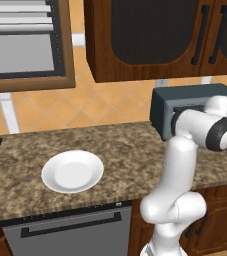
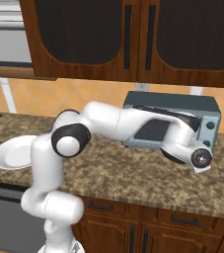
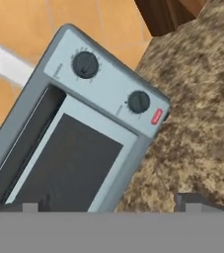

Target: Pick up the kebab skewer and baguette bread, and place them inside the toaster oven. Close the toaster oven door and start by setting the timer.

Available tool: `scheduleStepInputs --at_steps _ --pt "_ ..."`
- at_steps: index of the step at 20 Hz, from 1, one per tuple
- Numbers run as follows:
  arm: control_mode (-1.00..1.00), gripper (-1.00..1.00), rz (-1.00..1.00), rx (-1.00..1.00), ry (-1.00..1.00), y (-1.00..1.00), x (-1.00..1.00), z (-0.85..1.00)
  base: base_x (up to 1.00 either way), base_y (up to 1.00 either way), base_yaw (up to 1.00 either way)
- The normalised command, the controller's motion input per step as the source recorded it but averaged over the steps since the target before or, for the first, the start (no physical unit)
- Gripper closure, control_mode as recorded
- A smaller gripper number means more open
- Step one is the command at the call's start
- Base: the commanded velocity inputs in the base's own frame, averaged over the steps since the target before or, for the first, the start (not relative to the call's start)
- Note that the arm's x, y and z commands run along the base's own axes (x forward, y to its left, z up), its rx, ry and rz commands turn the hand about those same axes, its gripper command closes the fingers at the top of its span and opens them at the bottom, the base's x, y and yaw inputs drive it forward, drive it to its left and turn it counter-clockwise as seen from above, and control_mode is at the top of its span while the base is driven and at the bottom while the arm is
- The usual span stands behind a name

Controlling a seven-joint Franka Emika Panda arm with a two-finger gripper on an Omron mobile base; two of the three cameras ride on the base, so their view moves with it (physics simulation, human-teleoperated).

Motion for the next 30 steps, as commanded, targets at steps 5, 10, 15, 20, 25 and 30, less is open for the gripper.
scheduleStepInputs --at_steps 5,10,15,20,25,30 --pt "-1.0 -1.0 0.03 0.07 -0.09 -0.36 0.0 0.0 0.0 0.0 0.0" --pt "-1.0 -1.0 0.01 0.01 -0.03 -0.04 0.08 0.09 0.0 0.0 0.0" --pt "-1.0 -1.0 0.0 0.0 -0.01 0.33 0.11 0.0 0.0 0.0 0.0" --pt "-1.0 -1.0 0.0 0.0 0.0 0.46 0.44 0.0 0.0 0.0 0.0" --pt "-1.0 -1.0 0.0 0.0 -0.01 0.1 0.36 0.0 0.0 0.0 0.0" --pt "-1.0 -1.0 0.0 0.0 -0.03 -0.04 0.26 0.0 0.0 0.0 0.0"
